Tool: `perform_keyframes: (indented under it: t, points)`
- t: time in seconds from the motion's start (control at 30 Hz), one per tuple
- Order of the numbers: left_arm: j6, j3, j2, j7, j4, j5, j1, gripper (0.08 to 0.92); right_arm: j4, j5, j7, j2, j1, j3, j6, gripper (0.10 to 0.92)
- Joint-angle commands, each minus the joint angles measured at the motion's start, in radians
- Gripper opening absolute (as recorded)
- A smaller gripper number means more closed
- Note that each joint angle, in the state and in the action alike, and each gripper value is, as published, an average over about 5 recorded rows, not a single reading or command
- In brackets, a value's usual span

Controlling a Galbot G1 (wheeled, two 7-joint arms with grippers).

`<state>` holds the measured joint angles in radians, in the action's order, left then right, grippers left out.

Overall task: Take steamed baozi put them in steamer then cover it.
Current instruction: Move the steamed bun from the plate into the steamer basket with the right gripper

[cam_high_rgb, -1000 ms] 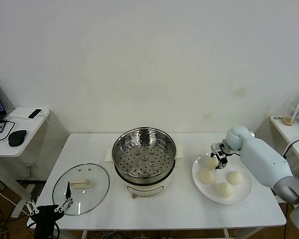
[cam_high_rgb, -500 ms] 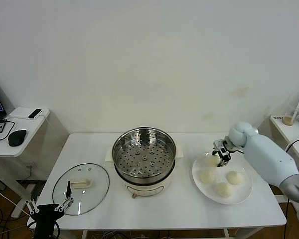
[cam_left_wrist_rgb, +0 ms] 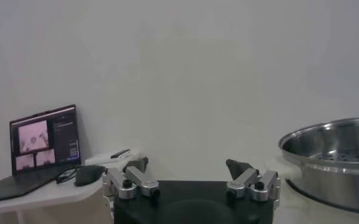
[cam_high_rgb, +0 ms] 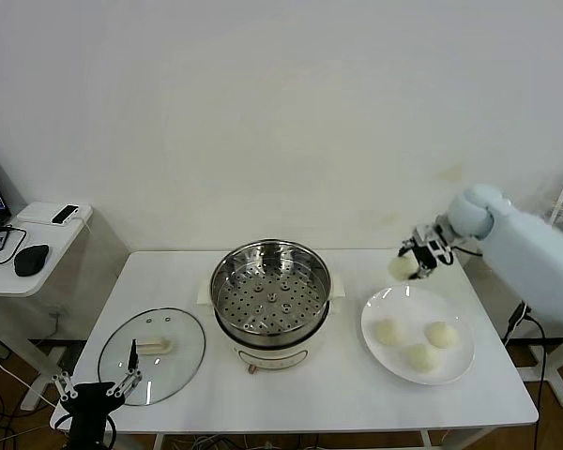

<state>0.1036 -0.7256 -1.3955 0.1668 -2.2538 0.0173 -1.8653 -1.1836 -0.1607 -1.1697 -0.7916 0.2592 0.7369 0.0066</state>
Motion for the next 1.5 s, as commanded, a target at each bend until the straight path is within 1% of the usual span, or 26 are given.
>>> perform_keyframes:
  t: [0.03, 0.2, 0.4, 0.67, 0.73, 0.97, 1.23, 1.5]
  points:
    - [0.0, -0.001, 0.0, 0.0, -0.001, 0.0, 0.0, 0.823, -0.062, 0.096, -0.001, -0.011, 0.174, 0.123, -0.009, 0.619]
    - [-0.003, -0.014, 0.008, -0.001, -0.011, 0.01, -0.006, 0.823, -0.035, 0.16, 0.051, -0.115, 0.264, 0.194, -0.004, 0.619]
    - [-0.006, -0.022, 0.017, -0.004, -0.007, 0.015, -0.01, 0.823, -0.024, 0.239, 0.126, -0.261, 0.304, 0.281, 0.032, 0.619]
    - [-0.008, -0.036, 0.008, -0.005, -0.002, 0.023, -0.005, 0.823, -0.033, 0.247, 0.173, -0.401, 0.304, 0.414, 0.104, 0.619]
    - [-0.008, -0.041, 0.006, -0.005, -0.002, 0.026, -0.004, 0.823, -0.033, 0.231, 0.176, -0.424, 0.297, 0.436, 0.124, 0.619]
    - [-0.007, -0.061, -0.003, -0.005, -0.005, 0.045, -0.003, 0.823, 0.004, 0.086, 0.206, -0.482, 0.235, 0.484, 0.217, 0.621]
    - [-0.008, -0.074, -0.009, -0.005, -0.008, 0.053, 0.001, 0.823, 0.139, -0.095, 0.253, -0.551, 0.175, 0.463, 0.339, 0.621]
    - [-0.008, -0.081, -0.011, -0.004, -0.009, 0.056, 0.001, 0.823, 0.212, -0.183, 0.278, -0.579, 0.138, 0.45, 0.399, 0.628]
